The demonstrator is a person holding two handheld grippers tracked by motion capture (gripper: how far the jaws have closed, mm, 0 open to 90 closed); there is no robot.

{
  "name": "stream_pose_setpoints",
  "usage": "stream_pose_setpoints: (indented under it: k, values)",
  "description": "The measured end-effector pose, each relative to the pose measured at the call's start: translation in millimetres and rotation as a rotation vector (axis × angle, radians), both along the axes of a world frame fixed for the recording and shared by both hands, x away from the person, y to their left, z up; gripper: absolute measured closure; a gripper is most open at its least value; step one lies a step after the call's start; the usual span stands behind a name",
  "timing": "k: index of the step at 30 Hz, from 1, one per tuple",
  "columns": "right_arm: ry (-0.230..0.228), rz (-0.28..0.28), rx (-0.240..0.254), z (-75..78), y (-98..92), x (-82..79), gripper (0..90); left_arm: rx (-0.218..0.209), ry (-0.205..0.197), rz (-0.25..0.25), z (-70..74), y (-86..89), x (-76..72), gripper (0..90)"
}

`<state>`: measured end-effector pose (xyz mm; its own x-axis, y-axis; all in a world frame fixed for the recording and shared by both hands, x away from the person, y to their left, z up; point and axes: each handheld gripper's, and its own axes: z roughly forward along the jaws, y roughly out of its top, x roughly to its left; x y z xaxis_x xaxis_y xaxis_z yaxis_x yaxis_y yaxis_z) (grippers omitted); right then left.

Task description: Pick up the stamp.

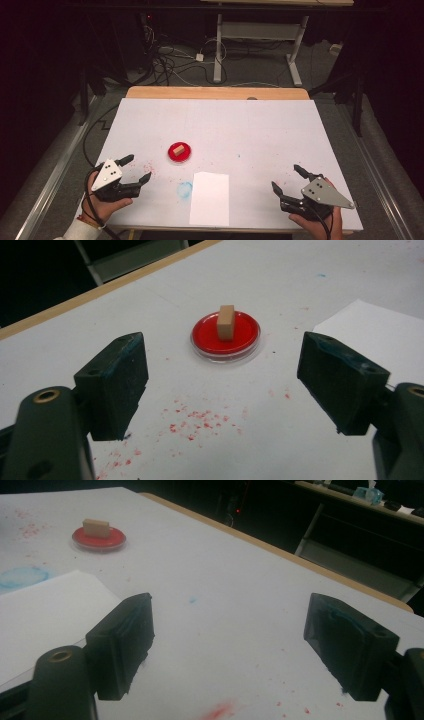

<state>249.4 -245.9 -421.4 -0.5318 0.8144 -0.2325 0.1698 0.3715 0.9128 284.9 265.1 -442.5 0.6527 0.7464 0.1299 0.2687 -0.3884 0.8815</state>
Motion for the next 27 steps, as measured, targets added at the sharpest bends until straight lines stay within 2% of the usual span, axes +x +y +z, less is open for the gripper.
stream_pose_setpoints:
  k: [4, 9, 10, 12, 15, 17, 21, 27]
  values:
    - [0.002, -0.007, -0.008, -0.8, 0.0, 0.3, 19.8, 0.034, 0.019, -0.014, -3.7, -4.0, 0.7, 20.0]
    - [-0.002, -0.003, -0.025, -1.0, 3.5, 2.3, 20.9, 0.043, 0.041, -0.024, -4.4, -1.7, -0.1, 19.9]
    - [-0.002, 0.002, -0.029, -1.0, 4.1, 2.8, 20.8, 0.055, 0.043, -0.021, -3.9, -1.0, -0.4, 19.9]
    - [-0.012, 0.005, -0.029, -0.4, 4.3, 3.2, 20.9, 0.069, 0.048, -0.024, 0.1, 1.3, -0.5, 20.0]
    - [-0.023, -0.006, -0.025, 1.1, 4.1, 3.3, 21.3, 0.058, 0.052, -0.019, 9.2, 4.7, -0.9, 19.9]
    - [-0.026, -0.007, -0.02, 2.4, 4.3, 4.4, 21.5, 0.072, 0.052, -0.011, 13.6, 4.8, -0.9, 20.0]
    - [-0.025, -0.004, -0.031, 1.7, 4.9, 7.3, 21.7, 0.096, 0.082, 0.009, 17.7, 5.3, 4.3, 21.4]
    - [-0.023, -0.016, -0.034, 1.8, 4.6, 9.1, 22.9, 0.12, 0.11, -0.011, 25.8, 4.5, 11.8, 23.4]
